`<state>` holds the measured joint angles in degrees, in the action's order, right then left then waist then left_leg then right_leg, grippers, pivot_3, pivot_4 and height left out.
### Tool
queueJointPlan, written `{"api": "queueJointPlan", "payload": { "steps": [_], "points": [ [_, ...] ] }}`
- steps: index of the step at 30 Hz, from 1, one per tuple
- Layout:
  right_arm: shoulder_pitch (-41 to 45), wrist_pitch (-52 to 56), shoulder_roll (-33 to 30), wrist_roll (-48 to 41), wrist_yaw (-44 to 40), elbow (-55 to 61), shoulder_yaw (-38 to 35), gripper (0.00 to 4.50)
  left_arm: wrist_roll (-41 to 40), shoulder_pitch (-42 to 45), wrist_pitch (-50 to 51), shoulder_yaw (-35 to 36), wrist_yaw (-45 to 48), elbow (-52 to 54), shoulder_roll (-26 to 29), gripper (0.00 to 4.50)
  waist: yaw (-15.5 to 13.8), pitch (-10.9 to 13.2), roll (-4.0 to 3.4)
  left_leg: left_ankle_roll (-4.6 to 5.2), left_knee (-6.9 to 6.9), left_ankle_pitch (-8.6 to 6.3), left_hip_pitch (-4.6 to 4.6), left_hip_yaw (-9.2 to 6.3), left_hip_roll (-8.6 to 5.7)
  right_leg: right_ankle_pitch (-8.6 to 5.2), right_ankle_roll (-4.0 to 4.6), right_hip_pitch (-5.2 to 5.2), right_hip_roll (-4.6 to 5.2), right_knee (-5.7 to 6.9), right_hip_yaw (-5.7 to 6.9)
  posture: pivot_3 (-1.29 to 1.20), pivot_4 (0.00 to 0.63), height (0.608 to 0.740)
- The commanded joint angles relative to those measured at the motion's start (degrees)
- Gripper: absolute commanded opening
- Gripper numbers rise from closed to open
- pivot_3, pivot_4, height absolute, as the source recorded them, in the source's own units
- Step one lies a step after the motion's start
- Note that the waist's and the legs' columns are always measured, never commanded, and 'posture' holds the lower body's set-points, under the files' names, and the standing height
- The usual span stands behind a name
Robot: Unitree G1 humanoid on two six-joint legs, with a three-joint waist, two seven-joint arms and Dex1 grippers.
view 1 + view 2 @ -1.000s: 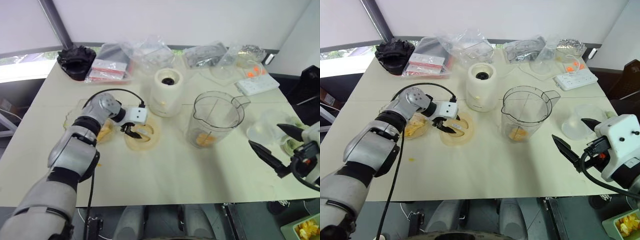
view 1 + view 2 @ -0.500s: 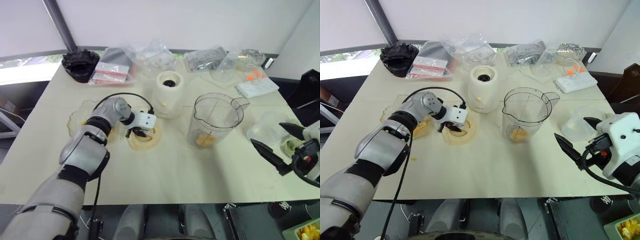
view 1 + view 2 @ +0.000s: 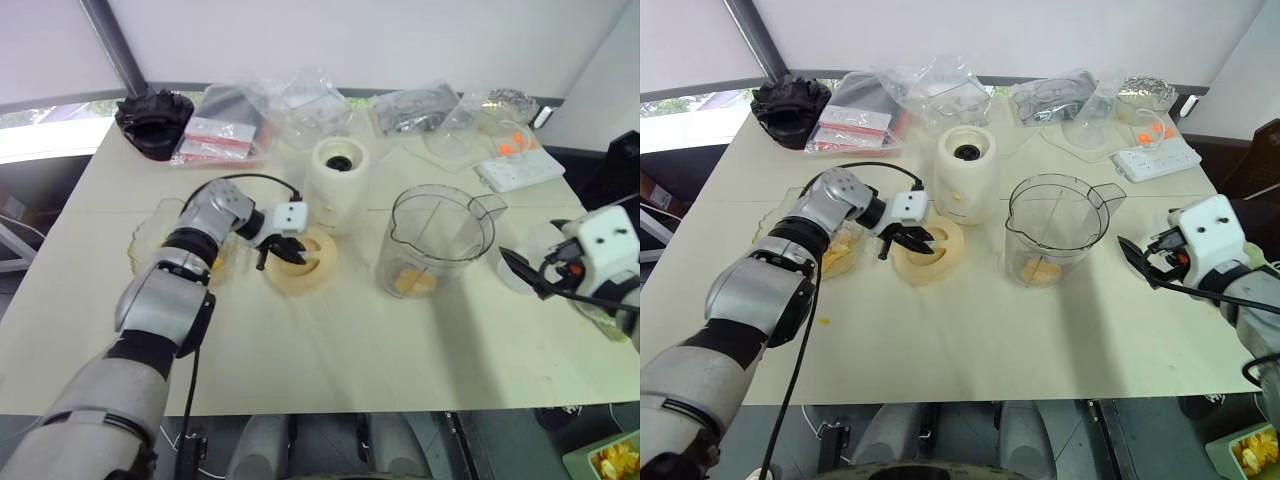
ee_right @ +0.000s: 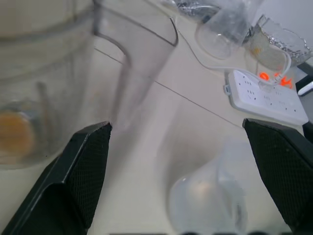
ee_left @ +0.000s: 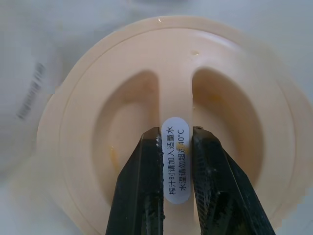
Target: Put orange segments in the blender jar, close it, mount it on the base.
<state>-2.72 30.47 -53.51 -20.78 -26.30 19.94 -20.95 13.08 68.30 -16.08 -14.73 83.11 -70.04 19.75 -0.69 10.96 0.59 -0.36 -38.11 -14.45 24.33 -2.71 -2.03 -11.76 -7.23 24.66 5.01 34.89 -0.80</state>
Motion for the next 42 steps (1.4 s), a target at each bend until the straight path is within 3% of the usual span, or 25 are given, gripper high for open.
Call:
{"api": "queueJointPlan", "payload": {
  "steps": [1,17,23,35,38,42],
  "points": [
    [3.19,-7.18,-1.92,6.05,-2.97,-5.66,3.69,4.5,-4.72,-0.53,2.26,2.89,3.29,7.61,1.57,0.24,0.01,0.0,0.0,0.0,0.0,0.0,-0.01,-0.01,-0.01,-0.01,-0.01,0.0,0.01,0.03,0.0,0.0,0.15,0.74],
    [21.29,-19.21,4.43,7.46,-16.15,-28.12,11.69,4.5,-16.48,-11.71,26.05,7.58,-1.04,44.35,8.41,0.24,1.51,0.01,-0.01,-0.05,-0.12,0.07,-0.38,0.19,0.01,0.0,-0.01,-0.14,-0.02,0.32,-0.34,0.0,0.15,0.74],
    [26.53,-18.05,9.33,3.86,-19.97,-33.96,11.21,4.5,-16.57,-13.48,27.3,7.01,-5.25,46.79,10.37,0.24,1.55,0.0,-0.02,-0.05,-0.1,0.07,-0.63,0.27,0.01,0.0,0.0,-0.23,-0.04,0.47,-0.43,0.0,0.15,0.74],
    [34.11,-23.68,14.32,5.29,-20.91,-48.75,11.77,4.5,-17.81,-15.4,28.86,6.79,-7.9,50.55,12.52,0.24,1.62,0.01,-0.03,-0.06,-0.08,0.08,-0.78,0.48,0.01,0.0,0.0,-0.29,-0.02,0.51,-0.59,0.0,0.15,0.74],
    [35.28,-24.81,15.56,5.3,-20.14,-50.88,11.39,3.64,-18.03,-15.66,29.33,6.79,-8.25,51.28,12.82,0.24,1.67,0.01,-0.03,-0.06,-0.07,0.08,-0.8,0.52,0.01,0.01,0.0,-0.29,-0.02,0.52,-0.62,0.0,0.15,0.74],
    [36.1,-25.91,16.95,5.01,-19.19,-51.86,10.72,1.5,-18.96,-15.13,30.75,7.23,-8.51,52.18,13.44,0.24,1.69,0.01,-0.05,-0.06,-0.07,0.08,-0.81,0.54,0.01,0.01,0.0,-0.29,-0.02,0.53,-0.64,0.0,0.15,0.74]
  ]
}}
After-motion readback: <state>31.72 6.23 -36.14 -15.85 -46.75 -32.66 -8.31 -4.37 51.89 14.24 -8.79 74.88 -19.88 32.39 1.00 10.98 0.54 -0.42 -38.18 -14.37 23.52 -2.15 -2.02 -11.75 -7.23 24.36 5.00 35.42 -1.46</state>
